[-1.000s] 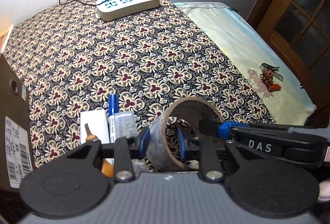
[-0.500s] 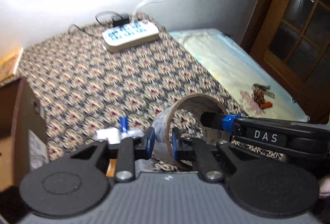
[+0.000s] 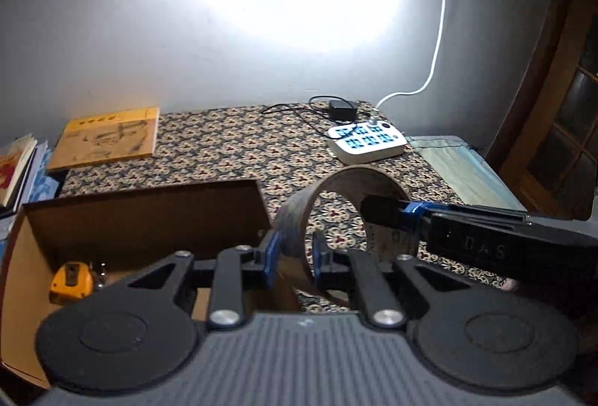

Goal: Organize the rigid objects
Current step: 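Carry the tape roll with the right gripper over the cardboard box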

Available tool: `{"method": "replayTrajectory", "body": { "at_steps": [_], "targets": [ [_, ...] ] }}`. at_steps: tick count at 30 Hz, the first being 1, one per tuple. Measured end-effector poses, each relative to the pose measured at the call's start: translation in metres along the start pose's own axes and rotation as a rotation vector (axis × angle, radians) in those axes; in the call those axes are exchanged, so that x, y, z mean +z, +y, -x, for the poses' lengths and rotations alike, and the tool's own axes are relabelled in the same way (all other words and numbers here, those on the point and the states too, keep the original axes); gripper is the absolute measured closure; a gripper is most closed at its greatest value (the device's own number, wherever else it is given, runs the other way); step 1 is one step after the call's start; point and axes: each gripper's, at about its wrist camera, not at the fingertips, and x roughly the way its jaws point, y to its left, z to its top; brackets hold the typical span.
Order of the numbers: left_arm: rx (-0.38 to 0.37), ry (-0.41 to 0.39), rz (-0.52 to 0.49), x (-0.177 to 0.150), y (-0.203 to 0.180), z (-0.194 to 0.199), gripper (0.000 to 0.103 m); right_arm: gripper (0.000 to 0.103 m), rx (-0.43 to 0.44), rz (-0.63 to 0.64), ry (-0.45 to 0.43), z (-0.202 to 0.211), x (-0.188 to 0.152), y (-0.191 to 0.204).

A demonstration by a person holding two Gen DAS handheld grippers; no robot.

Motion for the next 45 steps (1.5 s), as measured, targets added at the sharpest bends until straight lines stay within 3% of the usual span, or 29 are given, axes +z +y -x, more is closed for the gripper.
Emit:
{"method": "replayTrajectory", "body": {
  "at_steps": [5,12,16,22,28,31,36,41,45],
  "targets": [
    [0.003,0.055,0.042,0.007,0.065,-0.010,0.096,0.103,-0.035,0.015,0.088,-0.048,0.004,0.036],
    [-0.004,0.188,0.055,0.017,0.121,-0.058,0.096,0.103,-0.114,0.002,0.218,-0.107,0.002,0.054],
    [-0.018,0.272,0.058,0.017,0.139,-0.086,0.096,0.103,-0.147,-0.050,0.294,-0.135,0.000,0.050],
    [0.033,0.346,0.055,0.013,0.153,-0.120,0.096,0.103,-0.195,-0.089,0.350,-0.169,-0.009,0.046],
    [0.095,0.380,0.035,0.010,0.166,-0.133,0.093,0.103,-0.201,-0.087,0.390,-0.185,-0.014,0.047],
    [0.089,0.387,0.058,0.007,0.176,-0.131,0.092,0.103,-0.195,-0.106,0.408,-0.192,-0.015,0.047],
    [0.132,0.350,0.035,0.004,0.181,-0.124,0.074,0.103,-0.168,-0.111,0.442,-0.203,-0.016,0.050],
    [0.140,0.317,0.034,0.002,0.185,-0.114,0.071,0.098,-0.151,-0.129,0.447,-0.208,-0.018,0.047],
    [0.180,0.290,0.014,0.001,0.182,-0.106,0.059,0.098,-0.153,-0.127,0.410,-0.197,-0.013,0.049]
  ]
}}
